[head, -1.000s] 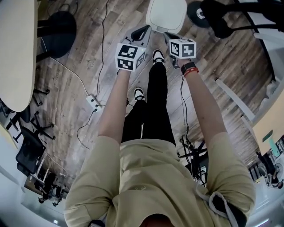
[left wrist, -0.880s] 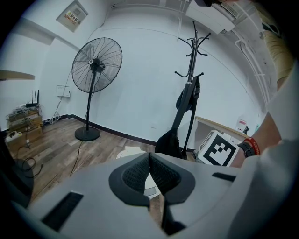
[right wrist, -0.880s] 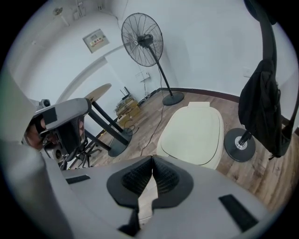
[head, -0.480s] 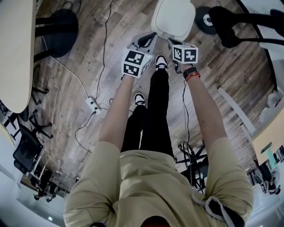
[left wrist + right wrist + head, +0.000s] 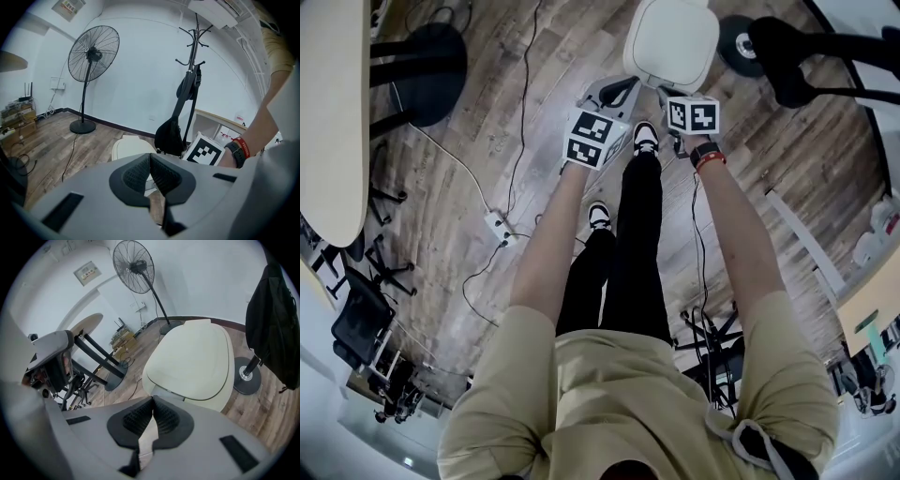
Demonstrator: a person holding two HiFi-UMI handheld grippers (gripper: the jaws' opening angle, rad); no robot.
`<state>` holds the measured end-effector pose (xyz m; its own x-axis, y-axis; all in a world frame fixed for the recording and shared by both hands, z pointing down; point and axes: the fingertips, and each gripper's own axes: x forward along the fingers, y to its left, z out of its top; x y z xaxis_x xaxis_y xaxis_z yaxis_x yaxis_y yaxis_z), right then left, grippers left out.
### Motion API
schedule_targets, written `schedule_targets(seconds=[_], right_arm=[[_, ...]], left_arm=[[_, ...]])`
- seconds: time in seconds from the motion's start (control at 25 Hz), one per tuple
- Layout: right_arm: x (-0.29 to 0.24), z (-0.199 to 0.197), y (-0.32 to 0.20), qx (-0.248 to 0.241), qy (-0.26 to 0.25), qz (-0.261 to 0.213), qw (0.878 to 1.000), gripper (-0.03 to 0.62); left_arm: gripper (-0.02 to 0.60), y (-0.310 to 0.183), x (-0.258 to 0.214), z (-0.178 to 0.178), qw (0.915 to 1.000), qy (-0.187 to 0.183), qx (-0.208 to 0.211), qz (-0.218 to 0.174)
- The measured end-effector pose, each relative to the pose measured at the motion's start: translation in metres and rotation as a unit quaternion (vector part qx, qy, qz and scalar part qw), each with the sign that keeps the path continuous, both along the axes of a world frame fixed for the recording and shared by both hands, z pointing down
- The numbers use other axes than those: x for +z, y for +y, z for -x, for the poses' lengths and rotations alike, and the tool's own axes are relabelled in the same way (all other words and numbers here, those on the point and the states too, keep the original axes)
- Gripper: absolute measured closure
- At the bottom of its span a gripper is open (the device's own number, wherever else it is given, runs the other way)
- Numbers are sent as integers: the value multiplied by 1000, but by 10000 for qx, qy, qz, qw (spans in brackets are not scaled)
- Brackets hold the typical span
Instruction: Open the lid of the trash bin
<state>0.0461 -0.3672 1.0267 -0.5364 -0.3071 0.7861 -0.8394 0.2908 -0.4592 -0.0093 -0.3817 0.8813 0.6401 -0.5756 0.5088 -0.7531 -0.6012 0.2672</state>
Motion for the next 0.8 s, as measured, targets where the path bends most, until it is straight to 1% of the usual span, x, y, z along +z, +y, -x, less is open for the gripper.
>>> schedule_targets(seconds=[0.36, 0.52, 0.68, 0.8], right_arm=[[16, -9, -7, 226, 6, 189, 9996, 592], [20, -9, -9, 177, 30, 228, 9996, 591], [24, -12, -10, 238, 53, 382, 9990, 585], [25, -12, -10, 281, 16, 390, 9988, 582]], left_arm=[[558, -4, 12, -4, 9999, 84, -35, 83], [558, -6, 11, -5, 9997, 223, -99, 102], [558, -7, 12, -8, 9996, 244, -73, 121], [558, -7, 14, -8, 9996, 253, -51, 145]])
